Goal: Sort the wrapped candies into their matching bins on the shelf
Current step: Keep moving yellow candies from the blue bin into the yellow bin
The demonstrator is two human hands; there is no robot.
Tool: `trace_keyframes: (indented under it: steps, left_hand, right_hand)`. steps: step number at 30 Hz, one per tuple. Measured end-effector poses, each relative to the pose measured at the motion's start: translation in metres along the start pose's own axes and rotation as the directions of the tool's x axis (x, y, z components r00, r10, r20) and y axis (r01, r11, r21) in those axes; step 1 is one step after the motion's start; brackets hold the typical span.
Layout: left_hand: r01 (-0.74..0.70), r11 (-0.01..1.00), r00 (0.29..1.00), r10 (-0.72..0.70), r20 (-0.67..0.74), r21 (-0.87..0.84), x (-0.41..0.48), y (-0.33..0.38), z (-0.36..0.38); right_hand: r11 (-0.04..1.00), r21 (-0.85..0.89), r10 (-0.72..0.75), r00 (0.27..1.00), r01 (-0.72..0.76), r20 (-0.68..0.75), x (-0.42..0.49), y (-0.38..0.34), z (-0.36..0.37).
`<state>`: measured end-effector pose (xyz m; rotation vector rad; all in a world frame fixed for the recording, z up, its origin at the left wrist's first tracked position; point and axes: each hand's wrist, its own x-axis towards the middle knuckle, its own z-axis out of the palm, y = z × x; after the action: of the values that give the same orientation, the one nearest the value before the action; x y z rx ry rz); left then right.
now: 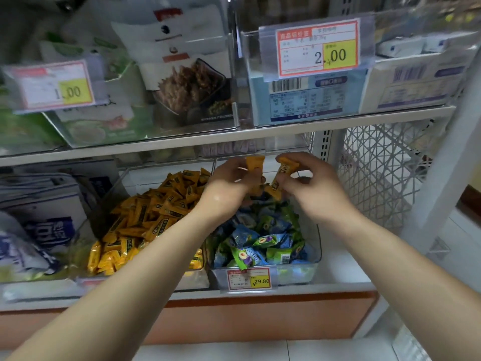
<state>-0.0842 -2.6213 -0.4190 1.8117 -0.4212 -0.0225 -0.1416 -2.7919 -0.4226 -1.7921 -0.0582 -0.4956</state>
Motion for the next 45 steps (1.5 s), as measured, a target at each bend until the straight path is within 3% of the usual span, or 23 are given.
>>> trace_keyframes:
  steps: [2,6,8,10,13,15,17,19,20,22,25,29,34,37,38,40,42,43,45]
  left_hand:
    - [0.046,0.983,0.999,-0.04,0.036,-0.178,-0.021,0.004,-0.019]
    - [0.127,0.939,0.992,-0.122,0.036,-0.321,-0.051,0.003,-0.054]
    - [0.087,0.96,0.993,-0.106,-0.058,-0.266,-0.054,-0.004,-0.074]
    - [0.07,0.997,0.973,-0.073,-0.219,-0.022,-0.051,-0.015,-0.099]
    - [0.192,0.878,0.94,-0.036,-0.339,0.438,-0.04,-0.034,-0.139]
    - [0.305,0.704,0.936,-0.096,-0.339,0.642,-0.03,-0.043,-0.155]
    - [0.321,0.573,0.939,-0.087,-0.333,0.754,-0.024,-0.046,-0.155]
    - [0.24,0.586,0.941,0.056,-0.333,0.774,-0.031,-0.041,-0.14]
    - [0.163,0.614,0.941,0.137,-0.308,0.772,-0.038,-0.038,-0.128]
    - [0.026,0.636,0.965,0.185,-0.186,0.771,-0.056,-0.037,-0.098]
    - [-0.065,0.64,0.995,0.102,-0.001,0.766,-0.078,-0.043,-0.065]
    - [-0.126,0.596,0.987,0.158,0.038,0.793,-0.089,-0.058,-0.064]
    - [-0.156,0.632,0.982,0.181,0.051,0.759,-0.091,-0.065,-0.069]
    - [-0.149,0.654,0.982,0.185,0.033,0.742,-0.091,-0.066,-0.07]
    - [-0.15,0.656,0.981,0.189,0.032,0.74,-0.091,-0.066,-0.071]
    - [-0.15,0.651,0.982,0.187,0.034,0.744,-0.09,-0.066,-0.073]
    - [-0.146,0.648,0.982,0.185,0.032,0.747,-0.09,-0.066,-0.075]
    - [-0.144,0.65,0.982,0.185,0.028,0.746,-0.09,-0.067,-0.075]
    - [-0.142,0.651,0.983,0.182,0.029,0.746,-0.09,-0.069,-0.076]
  right_hand:
    - [0.985,0.168,0.033,0.998,-0.043,0.059,-0.004,-0.014,0.021]
    - [0.962,0.262,0.045,0.994,-0.07,0.098,-0.006,-0.034,0.077]
    - [0.947,0.301,0.066,0.986,-0.111,0.156,0.001,-0.039,0.097]
    - [0.927,0.318,0.141,0.97,-0.2,0.199,0.013,-0.037,0.107]
    - [0.993,-0.081,0.09,0.992,-0.083,0.091,0.023,-0.023,0.094]
    - [0.942,-0.324,0.012,0.961,0.081,0.275,0.013,-0.015,0.084]
    - [0.821,-0.499,0.068,0.821,0.277,0.568,-0.002,-0.003,0.083]
    - [0.635,-0.63,0.23,0.668,0.448,0.708,-0.012,0.011,0.085]
    - [0.569,-0.665,0.284,0.643,0.484,0.711,-0.012,0.017,0.086]
    - [0.508,-0.69,0.299,0.646,0.515,0.702,-0.005,0.025,0.085]
    - [0.39,-0.707,0.263,0.665,0.589,0.699,0.018,0.031,0.083]
    - [0.233,-0.768,0.256,0.724,0.597,0.641,0.047,0.033,0.066]
    - [0.333,-0.803,0.357,0.721,0.495,0.593,0.057,0.031,0.03]
    - [0.401,-0.751,0.127,0.78,0.525,0.613,0.06,0.021,0.048]
    - [0.476,-0.705,0.094,0.766,0.526,0.635,0.06,0.018,0.06]
    - [0.579,-0.609,0.134,0.673,0.542,0.727,0.06,0.016,0.085]
    - [0.545,-0.604,0.21,0.602,0.582,0.77,0.063,0.023,0.101]
    - [0.535,-0.623,0.216,0.621,0.57,0.753,0.065,0.026,0.102]
    - [0.592,-0.634,0.108,0.73,0.498,0.675,0.071,0.03,0.092]
